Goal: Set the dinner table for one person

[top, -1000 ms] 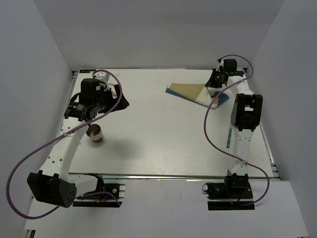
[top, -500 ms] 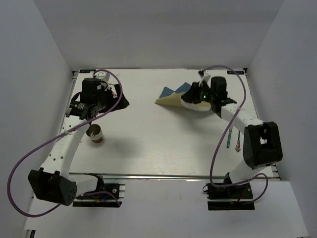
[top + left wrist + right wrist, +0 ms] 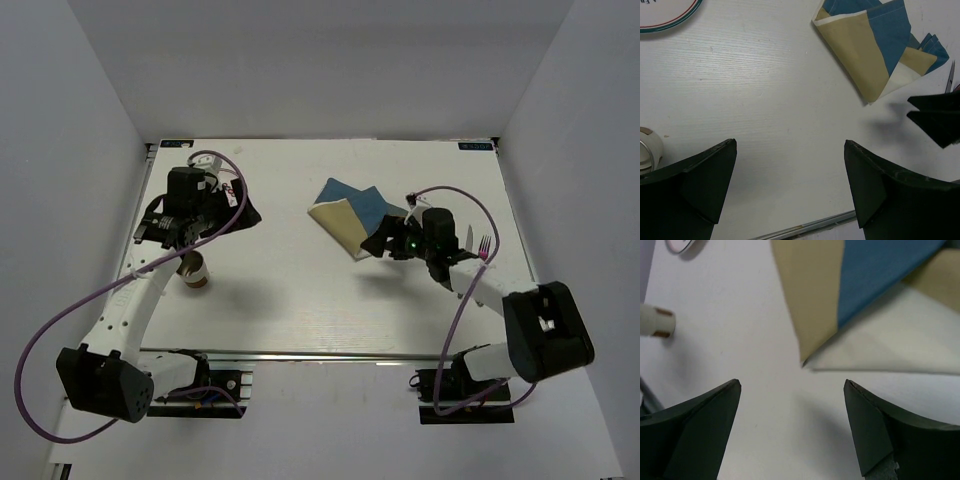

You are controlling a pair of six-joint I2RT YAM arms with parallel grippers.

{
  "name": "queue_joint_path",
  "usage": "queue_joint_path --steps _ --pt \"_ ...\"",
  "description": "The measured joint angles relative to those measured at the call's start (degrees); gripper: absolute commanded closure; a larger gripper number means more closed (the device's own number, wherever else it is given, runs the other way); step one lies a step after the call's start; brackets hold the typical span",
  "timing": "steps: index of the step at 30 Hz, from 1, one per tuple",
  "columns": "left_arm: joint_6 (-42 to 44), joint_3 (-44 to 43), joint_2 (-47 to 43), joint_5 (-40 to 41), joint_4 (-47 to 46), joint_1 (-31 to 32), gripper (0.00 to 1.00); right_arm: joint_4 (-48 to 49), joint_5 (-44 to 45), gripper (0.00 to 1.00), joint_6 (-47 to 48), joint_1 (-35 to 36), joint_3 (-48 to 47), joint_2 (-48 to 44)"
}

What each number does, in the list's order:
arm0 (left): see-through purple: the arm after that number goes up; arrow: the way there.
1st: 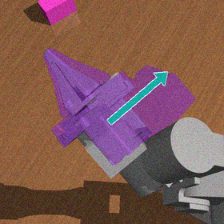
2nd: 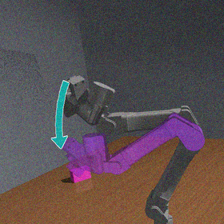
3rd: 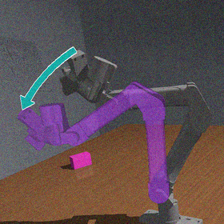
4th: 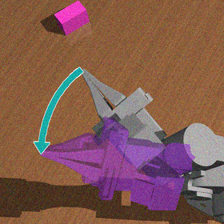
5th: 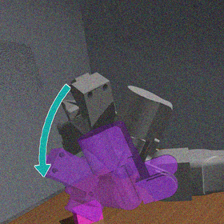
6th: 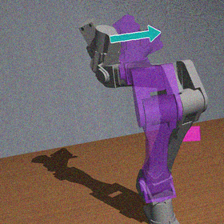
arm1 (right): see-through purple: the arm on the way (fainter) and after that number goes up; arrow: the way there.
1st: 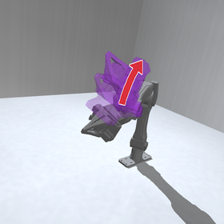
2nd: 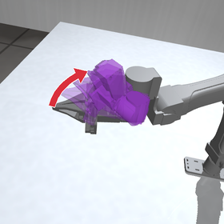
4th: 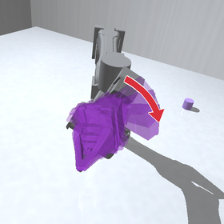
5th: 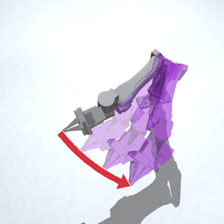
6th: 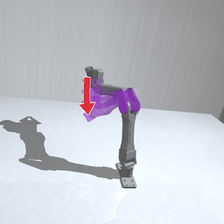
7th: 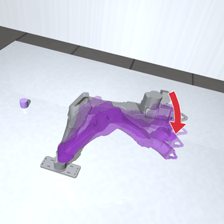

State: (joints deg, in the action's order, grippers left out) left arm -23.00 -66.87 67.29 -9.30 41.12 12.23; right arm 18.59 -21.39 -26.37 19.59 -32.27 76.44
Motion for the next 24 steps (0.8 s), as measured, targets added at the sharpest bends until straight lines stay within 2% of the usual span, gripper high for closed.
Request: queue_joint_path --steps 3,6,9,13,15,16,18,19,20,22,24 --pt "-0.4 0.7 0.0 -0.2 0.0 0.0 0.02 0.4 3.8 0.13 -1.0 -0.4 -5.2 7.0" --pt "-0.4 0.8 -0.5 -0.1 0.4 0.0 0.02 0.1 6.4 0.21 -1.8 -0.8 -12.7 16.2" --pt "-0.4 0.8 -2.0 0.2 1.1 0.0 0.02 0.0 7.5 0.23 -2.9 -1.2 -19.2 24.0" --pt "0.0 0.8 -4.2 1.1 2.0 0.0 0.02 -0.9 8.5 0.31 -4.4 -1.4 -25.3 31.2" --pt "0.2 0.8 -4.7 1.4 2.5 0.0 0.02 -1.2 9.1 0.40 -5.0 -1.5 -27.6 33.6" --pt "0.3 0.8 -4.8 1.6 2.7 0.0 0.02 -1.2 9.3 0.51 -5.3 -1.6 -28.3 34.2" --pt "0.5 0.8 -4.8 1.9 3.0 0.0 0.02 -1.2 9.7 0.65 -5.8 -1.6 -28.6 34.6" --pt "0.7 0.8 -4.8 2.1 3.2 0.0 0.02 -1.1 9.8 0.76 -6.2 -1.6 -28.7 34.6" --pt "0.7 0.8 -4.8 2.1 3.4 0.0 0.02 -1.0 9.8 0.75 -6.4 -1.6 -28.8 34.6" --pt "0.8 0.8 -4.8 2.3 3.6 0.0 0.02 -1.6 9.9 0.39 -7.1 -1.6 -29.6 34.6" --pt "0.9 0.8 -4.8 2.3 3.7 0.0 0.02 -2.1 10.5 0.28 -7.8 -1.6 -30.4 34.6"
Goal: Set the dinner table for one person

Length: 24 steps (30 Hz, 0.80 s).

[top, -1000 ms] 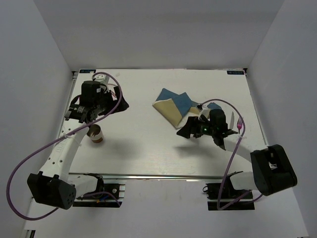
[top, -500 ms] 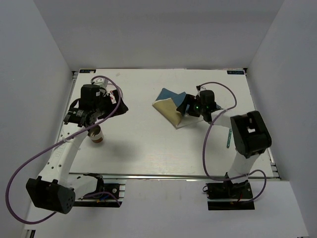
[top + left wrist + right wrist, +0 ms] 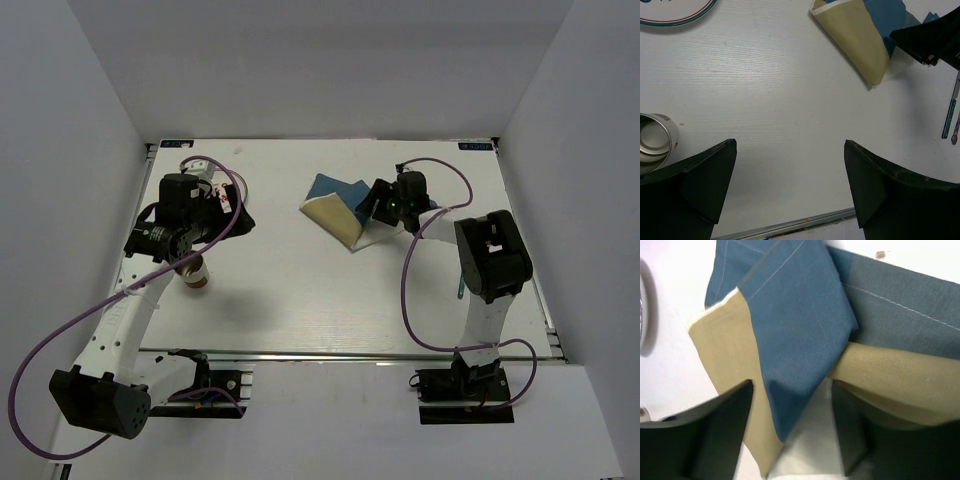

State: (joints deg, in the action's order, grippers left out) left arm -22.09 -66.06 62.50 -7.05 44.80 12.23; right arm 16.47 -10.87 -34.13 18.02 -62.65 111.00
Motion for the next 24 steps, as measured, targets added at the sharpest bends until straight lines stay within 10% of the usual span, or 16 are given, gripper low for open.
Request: queue_joint_path --steps 8,15,24 --pt "0.0 0.0 0.0 -0.2 0.0 0.0 0.02 -0.7 2.9 0.32 -3.0 0.0 0.7 -0.3" --pt "0.0 0.0 0.1 -0.3 0.0 0.0 0.02 -0.1 2.5 1.00 -3.0 0.0 -0.7 1.3" --pt "-0.1 0.0 0.1 -0.5 -0.2 0.0 0.02 4.8 -4.8 1.00 1.5 0.1 -1.1 -1.0"
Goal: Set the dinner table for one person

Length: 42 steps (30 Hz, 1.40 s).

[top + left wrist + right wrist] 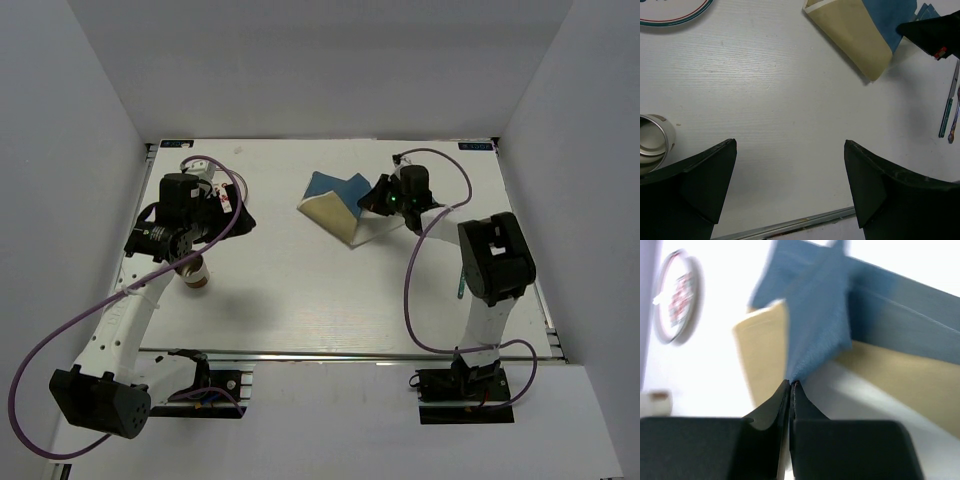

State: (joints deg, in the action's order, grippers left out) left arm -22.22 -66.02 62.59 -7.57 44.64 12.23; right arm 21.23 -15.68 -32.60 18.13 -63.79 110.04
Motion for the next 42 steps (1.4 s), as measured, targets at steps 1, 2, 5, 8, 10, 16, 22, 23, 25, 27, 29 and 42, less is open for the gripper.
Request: queue_joint_path --steps 1,2,5,8,10,16,22,23,25,27,29,42 --pt "-0.2 0.0 0.0 -0.2 -0.1 0.0 0.02 0.9 -2.2 1.00 1.2 0.2 1.0 -1.6" --pt "-0.4 0.0 0.0 -0.4 -0.3 0.0 0.02 1.8 -4.3 1.00 2.3 0.4 2.0 -3.1" --pt "-1.2 0.4 0.3 -1.0 -1.7 0.0 0.02 4.2 -11.5 0.87 7.3 2.3 5.4 -8.2" --pt "-2.1 1.6 0.7 -1.8 -3.0 0.0 0.02 4.3 -18.9 0.58 13.4 5.2 8.1 -11.7" --pt "-2.6 2.5 1.2 -2.1 -3.6 0.0 0.02 3.6 -23.2 0.53 17.1 7.3 10.1 -12.9" --pt "-4.3 5.0 1.9 -2.3 -4.7 0.0 0.02 -1.2 -30.6 0.27 25.2 12.4 20.6 -17.9" --pt "-6.1 5.7 1.9 -0.5 -4.9 0.0 0.02 0.6 -23.5 0.11 20.3 12.5 33.7 -32.3" --pt "-6.4 5.7 1.9 -0.2 -4.9 0.0 0.02 0.5 -20.1 0.11 18.8 12.7 32.8 -32.6" --pt "-7.0 5.7 1.9 0.6 -5.0 0.0 0.02 -3.4 -11.3 0.12 15.4 13.5 27.6 -30.1" --pt "-7.8 5.8 1.8 1.5 -5.1 0.0 0.02 -9.5 -1.7 0.12 12.2 14.6 18.3 -24.0" --pt "-8.8 6.4 1.4 3.1 -5.0 0.0 0.02 -17.2 7.3 0.15 9.7 15.8 6.0 -16.2" --pt "-8.9 8.9 -2.6 9.8 -3.9 0.0 0.02 -53.3 35.3 0.34 5.9 24.0 -56.1 28.3"
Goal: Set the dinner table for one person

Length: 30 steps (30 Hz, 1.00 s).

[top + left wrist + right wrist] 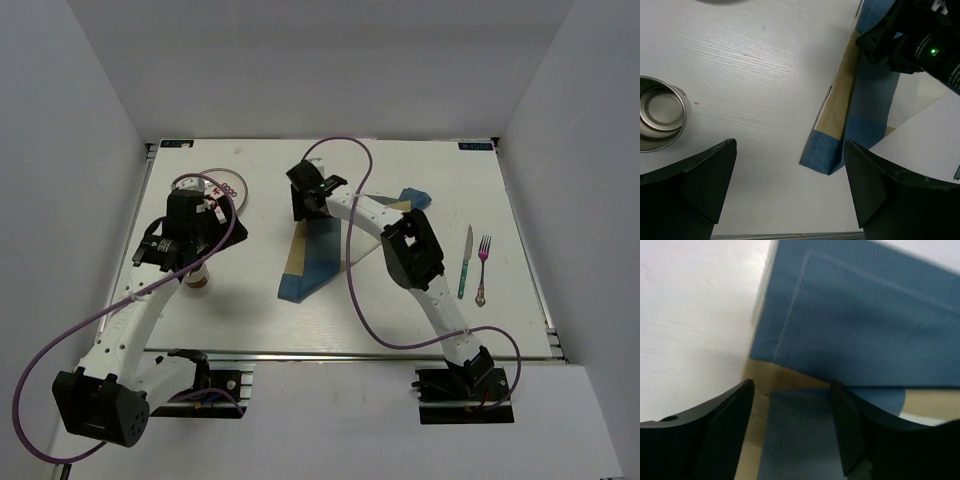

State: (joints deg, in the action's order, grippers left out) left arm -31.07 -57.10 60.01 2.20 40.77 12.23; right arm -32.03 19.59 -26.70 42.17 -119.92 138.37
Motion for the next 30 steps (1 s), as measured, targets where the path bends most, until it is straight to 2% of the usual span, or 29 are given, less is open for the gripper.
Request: queue_joint_path --steps 2,6,10,11,12,14,16,20,23,26,30 --pt "0.5 0.5 0.0 0.3 0.4 0.0 0.02 -2.5 1.3 0.34 -0.2 0.8 0.0 1.1" --pt "1.3 0.9 0.0 0.4 0.9 0.0 0.02 -4.0 3.4 0.52 -0.3 1.6 -0.3 1.5" --pt "1.7 1.3 0.0 0.3 0.8 0.0 0.02 -4.2 4.7 0.57 -0.9 1.6 -0.1 1.5" --pt "1.7 1.3 0.0 0.3 0.8 0.0 0.02 -3.7 4.9 0.61 -1.0 1.6 0.5 1.2" --pt "1.8 1.3 0.0 0.3 0.8 0.0 0.02 -3.1 5.1 0.65 -1.0 1.6 1.6 0.6" --pt "1.8 1.4 0.0 0.2 0.8 0.0 0.02 -3.1 5.5 0.87 -0.9 1.7 3.4 -0.5" --pt "1.9 1.6 0.0 0.1 0.7 0.0 0.02 -3.1 5.9 0.98 -1.1 1.7 4.7 -1.5" --pt "1.9 2.3 0.2 -0.4 0.4 0.0 0.02 -3.0 6.3 1.00 -1.5 1.8 6.4 -3.1" --pt "1.9 2.4 1.0 -2.5 -0.5 0.0 0.02 -2.1 6.2 1.00 -1.5 1.8 11.3 -7.6" --pt "1.2 2.5 2.8 -6.4 -3.2 0.0 0.02 0.1 6.3 1.00 -2.1 1.8 19.2 -15.5" --pt "-1.6 2.8 9.1 -15.9 -11.2 0.2 0.02 6.0 7.9 1.00 -4.1 1.8 35.3 -32.0"
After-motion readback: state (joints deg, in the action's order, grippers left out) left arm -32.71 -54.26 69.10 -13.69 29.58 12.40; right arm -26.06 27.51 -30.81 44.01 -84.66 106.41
